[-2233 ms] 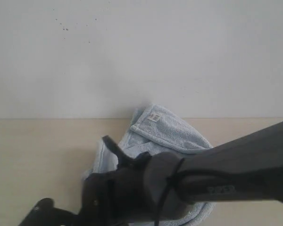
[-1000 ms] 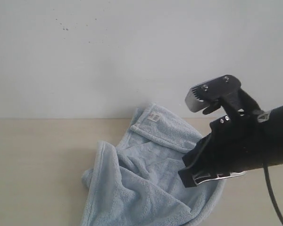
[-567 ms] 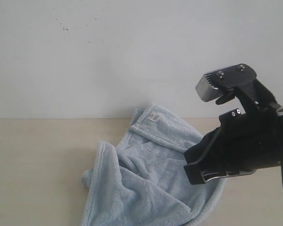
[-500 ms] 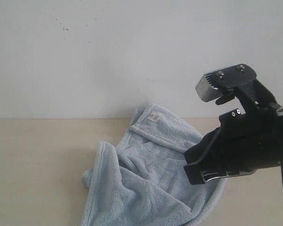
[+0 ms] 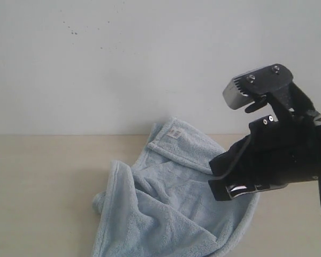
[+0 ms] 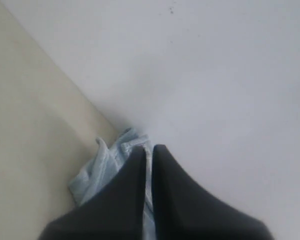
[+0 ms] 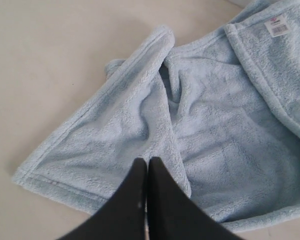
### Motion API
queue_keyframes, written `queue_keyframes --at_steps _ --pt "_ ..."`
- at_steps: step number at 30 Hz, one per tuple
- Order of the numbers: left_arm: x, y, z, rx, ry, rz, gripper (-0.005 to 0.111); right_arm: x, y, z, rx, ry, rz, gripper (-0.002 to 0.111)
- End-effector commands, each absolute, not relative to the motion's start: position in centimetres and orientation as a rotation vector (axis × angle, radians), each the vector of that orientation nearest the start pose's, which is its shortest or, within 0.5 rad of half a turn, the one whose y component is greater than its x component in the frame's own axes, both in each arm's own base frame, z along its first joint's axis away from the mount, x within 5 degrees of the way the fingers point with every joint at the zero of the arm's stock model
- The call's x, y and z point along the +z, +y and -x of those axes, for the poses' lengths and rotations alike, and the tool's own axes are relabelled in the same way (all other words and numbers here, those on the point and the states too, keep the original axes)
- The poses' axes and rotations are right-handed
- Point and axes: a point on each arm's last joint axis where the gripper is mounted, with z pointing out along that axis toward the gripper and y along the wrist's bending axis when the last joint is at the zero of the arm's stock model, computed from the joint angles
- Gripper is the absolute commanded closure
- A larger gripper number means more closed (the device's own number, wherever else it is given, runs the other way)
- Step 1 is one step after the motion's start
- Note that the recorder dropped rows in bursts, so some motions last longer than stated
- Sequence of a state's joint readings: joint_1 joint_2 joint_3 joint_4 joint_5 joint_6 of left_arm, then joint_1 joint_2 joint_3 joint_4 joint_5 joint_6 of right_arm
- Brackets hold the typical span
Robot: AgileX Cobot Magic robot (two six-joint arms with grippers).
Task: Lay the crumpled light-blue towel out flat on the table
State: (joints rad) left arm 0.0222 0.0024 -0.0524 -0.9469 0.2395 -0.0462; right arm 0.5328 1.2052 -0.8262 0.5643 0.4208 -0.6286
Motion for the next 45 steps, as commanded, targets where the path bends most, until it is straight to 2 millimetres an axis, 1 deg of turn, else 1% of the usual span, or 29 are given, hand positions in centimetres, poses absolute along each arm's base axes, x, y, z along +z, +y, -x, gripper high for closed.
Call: queue_keyframes --at_steps 1,5,6,8,10,12,14,16,19,21,24,26,28,30,33,37,39,41,43,45 --pt "22.9 -2.7 -4.9 -0.93 1.485 0.44 0.103 29.9 14.2 -21.0 0.415 2.035 0.826 0.108" --pt "23.6 -4.1 -5.0 -0.995 1.487 0.222 0.103 30.0 14.1 -21.1 0.398 2.02 0.823 0.108" --pt "23.7 -4.4 -5.2 -0.982 1.515 0.145 0.103 30.0 14.1 -21.1 0.398 2.02 0.823 0.108" --pt "24.7 -4.8 -5.5 -0.963 1.532 0.066 0.103 30.0 14.1 -21.1 0.399 2.021 0.821 0.108" --pt "26.0 -4.8 -5.9 -0.933 1.526 0.036 0.103 30.0 14.1 -21.1 0.405 2.026 0.811 0.108" --pt "27.5 -4.7 -6.5 -0.855 1.512 -0.021 0.103 30.0 14.1 -21.1 0.405 2.026 0.811 0.108" --pt "29.0 -4.6 -7.6 -0.769 1.513 -0.079 0.103 30.0 14.1 -21.2 0.402 2.023 0.813 0.108" --pt "30.0 -4.6 -9.0 -0.737 1.544 -0.107 0.103 30.0 14.1 -21.2 0.4 2.019 0.81 0.108" --pt "30.5 -4.6 -12.2 -0.727 1.636 -0.101 0.103 30.1 14.1 -21.2 0.4 2.017 0.809 0.108" --pt "30.5 -4.7 -14.2 -0.699 1.686 -0.147 0.103 30.1 14.1 -21.2 0.4 2.017 0.809 0.108" --pt "29.8 -5.2 -17.0 -0.684 1.738 -0.3 0.103 30.1 14.1 -21.2 0.4 2.017 0.809 0.108" --pt "28.9 -5.5 -18.8 -0.678 1.772 -0.377 0.103 30.1 14.1 -21.2 0.399 2.016 0.807 0.108" --pt "27.8 -5.8 -20.4 -0.68 1.829 -0.4 0.103 30.1 14.1 -21.2 0.398 2.013 0.805 0.108" --pt "26.5 -6.4 -21.9 -0.739 1.886 -0.412 0.103 30.1 14.1 -21.2 0.397 2.013 0.805 0.108" --pt "24.3 -7.7 -23.2 -0.92 1.944 -0.451 0.103 30.1 14.1 -21.2 0.401 2.015 0.799 0.108" --pt "20.9 -8.4 -25.3 -1.147 2.067 -0.35 0.103 30.1 14.1 -21.2 0.404 2.018 0.794 0.108" --pt "19.3 -8.7 -25.8 -1.219 2.082 -0.379 0.103 30.1 14.1 -21.2 0.407 2.022 0.793 0.108" --pt "18.0 -8.9 -26.1 -1.22 2.098 -0.414 0.103 30.0 14.1 -21.2 0.41 2.027 0.792 0.108" --pt "17.3 -8.9 -26.3 -1.164 2.136 -0.422 0.103 30.0 14.1 -21.2 0.41 2.027 0.792 0.108" --pt "16.7 -9.2 -26.3 -1.066 2.185 -0.443 0.103 30.0 14.1 -21.2 0.41 2.027 0.792 0.108"
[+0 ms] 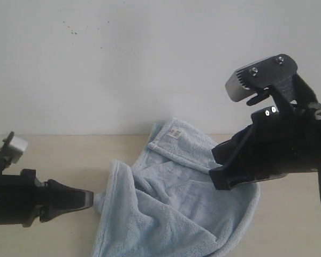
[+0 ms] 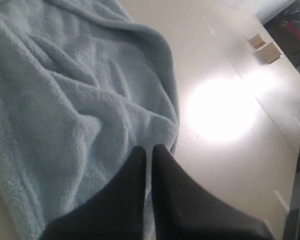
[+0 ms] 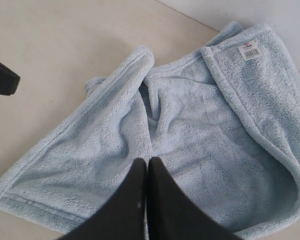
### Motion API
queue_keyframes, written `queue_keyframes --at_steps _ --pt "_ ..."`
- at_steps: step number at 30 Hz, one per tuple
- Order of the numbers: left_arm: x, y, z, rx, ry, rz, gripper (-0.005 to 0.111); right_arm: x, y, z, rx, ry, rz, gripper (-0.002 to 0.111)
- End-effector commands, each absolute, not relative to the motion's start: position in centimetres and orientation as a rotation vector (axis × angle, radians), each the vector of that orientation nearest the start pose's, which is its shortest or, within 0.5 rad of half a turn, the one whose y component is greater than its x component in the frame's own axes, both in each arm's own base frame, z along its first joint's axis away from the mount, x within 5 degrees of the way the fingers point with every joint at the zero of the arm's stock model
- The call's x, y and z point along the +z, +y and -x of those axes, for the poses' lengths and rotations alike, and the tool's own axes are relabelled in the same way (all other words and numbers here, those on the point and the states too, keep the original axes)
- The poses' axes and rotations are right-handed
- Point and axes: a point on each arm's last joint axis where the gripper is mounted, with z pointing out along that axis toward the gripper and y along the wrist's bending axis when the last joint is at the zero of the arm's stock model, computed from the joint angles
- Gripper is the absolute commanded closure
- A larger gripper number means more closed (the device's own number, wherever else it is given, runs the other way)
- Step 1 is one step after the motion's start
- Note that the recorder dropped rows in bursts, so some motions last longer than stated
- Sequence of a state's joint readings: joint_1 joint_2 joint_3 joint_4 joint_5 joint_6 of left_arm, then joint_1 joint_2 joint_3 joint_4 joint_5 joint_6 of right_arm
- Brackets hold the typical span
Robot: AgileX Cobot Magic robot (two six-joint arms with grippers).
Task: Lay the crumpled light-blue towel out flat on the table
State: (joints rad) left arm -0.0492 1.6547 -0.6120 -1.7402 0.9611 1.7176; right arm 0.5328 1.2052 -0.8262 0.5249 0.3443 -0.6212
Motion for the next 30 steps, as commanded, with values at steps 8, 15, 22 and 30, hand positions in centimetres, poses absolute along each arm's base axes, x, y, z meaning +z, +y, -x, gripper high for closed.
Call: queue_keyframes --at_steps 8,15,22,30 --pt "16.1 -14.0 -26.3 -0.732 2.277 -0.665 0.103 30.0 14.1 -21.2 0.414 2.032 0.785 0.108" --pt "15.9 -17.5 -24.9 -0.535 2.29 -0.806 0.103 28.8 13.9 -20.9 0.406 2.059 0.779 0.108" --pt "14.4 -18.4 -24.4 -0.478 2.358 -0.797 0.103 28.2 13.7 -20.9 0.399 2.067 0.766 0.108" --pt "11.4 -18.7 -24.3 -0.527 2.486 -0.751 0.103 28.2 13.7 -20.9 0.4 2.066 0.762 0.108"
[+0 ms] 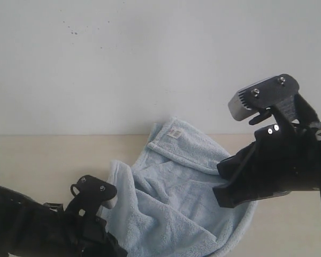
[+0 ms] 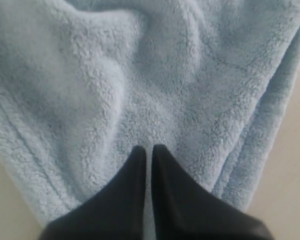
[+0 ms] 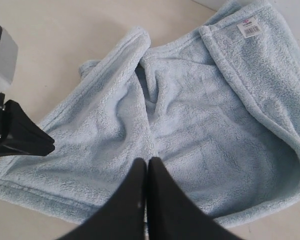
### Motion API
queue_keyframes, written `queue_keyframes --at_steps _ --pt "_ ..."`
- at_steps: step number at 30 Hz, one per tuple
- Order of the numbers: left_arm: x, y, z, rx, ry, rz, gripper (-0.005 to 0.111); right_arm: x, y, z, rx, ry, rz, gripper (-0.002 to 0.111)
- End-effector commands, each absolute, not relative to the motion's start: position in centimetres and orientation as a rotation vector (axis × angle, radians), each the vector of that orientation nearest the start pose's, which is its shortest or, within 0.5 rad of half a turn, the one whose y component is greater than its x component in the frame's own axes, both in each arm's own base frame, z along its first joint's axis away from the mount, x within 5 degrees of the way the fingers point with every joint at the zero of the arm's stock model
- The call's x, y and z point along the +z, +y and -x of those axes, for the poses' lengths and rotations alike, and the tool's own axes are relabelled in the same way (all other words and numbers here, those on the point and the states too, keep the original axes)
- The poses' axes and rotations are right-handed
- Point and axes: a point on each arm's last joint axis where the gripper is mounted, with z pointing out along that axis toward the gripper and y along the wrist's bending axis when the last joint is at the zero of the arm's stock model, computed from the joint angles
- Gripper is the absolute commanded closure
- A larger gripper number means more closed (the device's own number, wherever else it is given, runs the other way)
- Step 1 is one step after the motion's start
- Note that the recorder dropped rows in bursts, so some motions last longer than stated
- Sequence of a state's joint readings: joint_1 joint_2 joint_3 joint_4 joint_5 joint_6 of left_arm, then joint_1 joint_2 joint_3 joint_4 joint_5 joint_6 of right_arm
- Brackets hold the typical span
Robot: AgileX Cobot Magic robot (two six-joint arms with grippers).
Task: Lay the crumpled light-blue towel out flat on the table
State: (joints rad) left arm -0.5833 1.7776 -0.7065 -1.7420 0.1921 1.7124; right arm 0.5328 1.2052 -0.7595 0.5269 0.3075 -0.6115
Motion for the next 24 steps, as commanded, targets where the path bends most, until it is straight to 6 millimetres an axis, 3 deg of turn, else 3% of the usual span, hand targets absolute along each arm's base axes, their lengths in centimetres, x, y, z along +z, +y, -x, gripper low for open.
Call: queue_keyframes --at_steps 1,7,12,18,24 --pt "11.3 -18.7 -24.3 -0.536 2.49 -0.751 0.103 28.2 13.7 -20.9 0.4 2.066 0.762 0.108" --pt "10.3 -18.7 -24.3 -0.524 2.522 -0.754 0.103 28.2 13.7 -20.9 0.4 2.064 0.761 0.108" --pt "9.3 -17.9 -23.6 -0.491 2.611 -0.653 0.103 28.2 13.7 -20.9 0.4 2.064 0.761 0.108" --pt "7.3 -14.2 -21.6 -0.204 2.732 -0.587 0.103 28.2 13.7 -20.9 0.4 2.066 0.762 0.108" --pt "8.7 -10.1 -20.9 -0.112 2.734 -0.391 0.103 28.2 13.7 -20.9 0.4 2.066 0.762 0.108"
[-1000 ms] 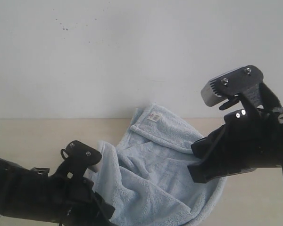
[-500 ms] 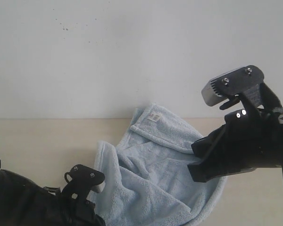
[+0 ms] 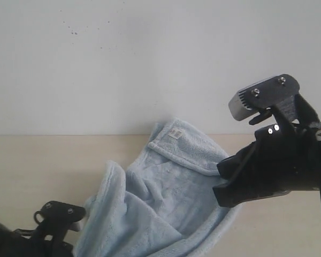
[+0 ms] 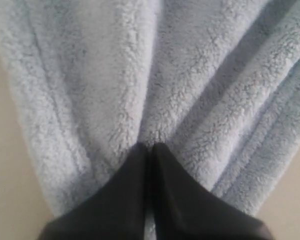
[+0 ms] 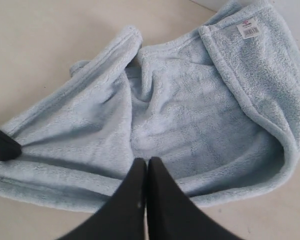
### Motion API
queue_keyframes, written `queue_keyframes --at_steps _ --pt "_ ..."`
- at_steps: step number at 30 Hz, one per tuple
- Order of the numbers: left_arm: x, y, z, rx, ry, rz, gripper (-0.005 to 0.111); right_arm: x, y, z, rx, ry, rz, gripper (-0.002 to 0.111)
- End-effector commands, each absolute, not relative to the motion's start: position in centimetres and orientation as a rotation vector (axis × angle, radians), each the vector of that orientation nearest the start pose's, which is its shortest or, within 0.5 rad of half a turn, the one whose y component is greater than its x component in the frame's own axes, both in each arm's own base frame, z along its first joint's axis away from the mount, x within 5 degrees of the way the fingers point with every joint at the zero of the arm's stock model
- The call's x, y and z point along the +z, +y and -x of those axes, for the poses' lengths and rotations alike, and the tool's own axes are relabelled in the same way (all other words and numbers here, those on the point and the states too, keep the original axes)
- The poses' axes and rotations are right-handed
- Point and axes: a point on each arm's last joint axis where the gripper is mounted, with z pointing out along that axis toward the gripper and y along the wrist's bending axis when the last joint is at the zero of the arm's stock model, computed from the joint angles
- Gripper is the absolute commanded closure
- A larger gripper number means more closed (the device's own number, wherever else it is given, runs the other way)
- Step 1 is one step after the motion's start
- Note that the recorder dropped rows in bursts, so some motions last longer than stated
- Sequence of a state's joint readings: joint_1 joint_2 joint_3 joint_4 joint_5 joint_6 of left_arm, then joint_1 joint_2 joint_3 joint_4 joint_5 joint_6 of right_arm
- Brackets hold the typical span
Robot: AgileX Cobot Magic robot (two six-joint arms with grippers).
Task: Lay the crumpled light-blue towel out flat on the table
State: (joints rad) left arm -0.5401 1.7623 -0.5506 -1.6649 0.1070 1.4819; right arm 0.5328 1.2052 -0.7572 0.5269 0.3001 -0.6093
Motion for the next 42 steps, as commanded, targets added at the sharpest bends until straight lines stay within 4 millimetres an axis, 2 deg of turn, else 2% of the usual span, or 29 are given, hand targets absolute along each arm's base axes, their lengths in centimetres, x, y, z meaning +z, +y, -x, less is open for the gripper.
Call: queue_keyframes --at_steps 1,4,9,17,23,27,29,32,34,38,42 --pt "9.2 -9.4 -20.9 -0.095 2.721 -0.356 0.103 28.2 13.7 -20.9 0.4 2.066 0.762 0.108" --pt "10.2 -7.7 -20.6 -0.052 2.695 -0.229 0.103 28.2 13.7 -20.9 0.404 2.069 0.755 0.108" --pt "11.5 -3.2 -19.6 0.345 2.627 0.066 0.103 28.2 13.7 -20.9 0.415 2.078 0.738 0.108" --pt "13.5 -3.2 -19.6 0.253 2.537 0.116 0.103 27.6 13.9 -21.4 0.402 2.088 0.733 0.108" --pt "14.2 -5.0 -19.4 -0.028 2.527 0.046 0.103 23.7 15.8 -26.2 0.289 2.128 0.732 0.108" --pt "14.2 -5.2 -19.4 -0.029 2.529 -0.039 0.103 22.1 18.1 -30.2 0.27 2.148 0.76 0.106" --pt "14.2 -5.1 -19.4 -0.01 2.527 -0.08 0.103 21.8 19.4 -32.3 0.272 2.138 0.758 0.097" --pt "14.2 -5.5 -19.4 -0.059 2.529 -0.093 0.103 21.4 21.1 -35.3 0.277 2.115 0.751 0.073" --pt "14.2 -5.5 -19.4 -0.065 2.529 -0.095 0.103 21.1 22.3 -37.2 0.281 2.097 0.755 0.063" --pt "14.2 -5.6 -19.4 -0.067 2.529 -0.096 0.103 19.0 24.4 -40.1 0.306 2.135 0.82 0.061" --pt "14.2 -5.6 -19.4 -0.067 2.529 -0.096 0.103 17.6 25.8 -42.2 0.318 2.137 0.845 0.061"
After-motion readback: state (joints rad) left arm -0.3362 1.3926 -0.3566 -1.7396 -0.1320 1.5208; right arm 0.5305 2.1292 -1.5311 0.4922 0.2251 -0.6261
